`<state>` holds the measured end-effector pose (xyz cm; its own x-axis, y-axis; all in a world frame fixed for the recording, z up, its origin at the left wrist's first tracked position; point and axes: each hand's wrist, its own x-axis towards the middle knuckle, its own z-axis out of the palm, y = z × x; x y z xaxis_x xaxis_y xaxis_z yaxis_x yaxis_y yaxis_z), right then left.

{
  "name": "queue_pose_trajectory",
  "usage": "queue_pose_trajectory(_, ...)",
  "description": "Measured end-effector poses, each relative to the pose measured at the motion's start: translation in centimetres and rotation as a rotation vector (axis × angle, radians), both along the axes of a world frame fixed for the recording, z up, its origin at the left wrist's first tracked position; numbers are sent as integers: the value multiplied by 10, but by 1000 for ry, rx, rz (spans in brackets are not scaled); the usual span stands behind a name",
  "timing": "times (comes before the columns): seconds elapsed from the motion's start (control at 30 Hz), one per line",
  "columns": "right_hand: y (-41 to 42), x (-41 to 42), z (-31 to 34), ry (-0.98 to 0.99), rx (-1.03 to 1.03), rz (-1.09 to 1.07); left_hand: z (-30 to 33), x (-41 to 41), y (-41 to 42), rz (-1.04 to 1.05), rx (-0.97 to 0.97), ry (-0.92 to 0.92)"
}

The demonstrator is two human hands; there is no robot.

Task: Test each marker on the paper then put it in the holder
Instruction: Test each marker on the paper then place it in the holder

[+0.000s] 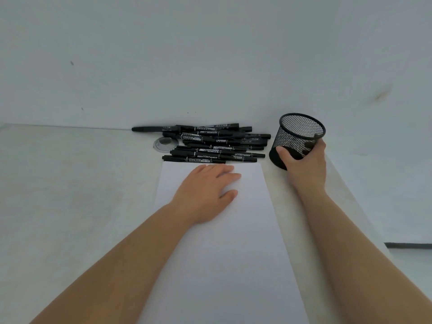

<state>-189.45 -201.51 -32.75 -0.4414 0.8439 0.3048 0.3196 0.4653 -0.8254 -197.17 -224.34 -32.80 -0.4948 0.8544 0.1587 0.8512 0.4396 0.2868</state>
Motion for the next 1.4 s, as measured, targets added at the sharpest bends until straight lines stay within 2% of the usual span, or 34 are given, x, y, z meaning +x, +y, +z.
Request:
queue_pose_trajectory(0.13,-4,7,4,120,-45,-16,3,0,-1,8,45,-32)
queue_pose_trajectory(0.2,-8,14,13,160,167,-105,5,-1,-1,20,70,-68)
queue_pose_trajectory(0.27,-14,19,25,249,492,-101,9,-1,-4,18,93,-144)
queue_pose_trajectory(0.33,-24,17,38,304,752,59,14,-4,-13,-10,100,-215)
queue_pose_trajectory(0.4,-38,6,50,234,881,261,17,-7,-26,-30,83,-237)
queue_pose_trajectory(0.47,-55,-11,59,101,835,414,18,-11,-41,-22,77,-221)
queue_pose_trajectory(0.57,-76,-46,66,-137,612,572,17,-18,-62,20,67,-167)
queue_pose_trajectory(0.7,-101,-103,65,-364,583,732,10,-29,-83,133,72,-106)
queue_pose_trajectory(0.83,-124,-151,61,-371,623,722,5,-35,-86,236,123,-89)
queue_pose_trajectory(1.07,-135,-193,47,-628,720,648,-2,-39,-84,253,164,-80)
queue_pose_trajectory(1.4,-129,-182,48,-590,863,599,-8,-47,-82,259,136,-66)
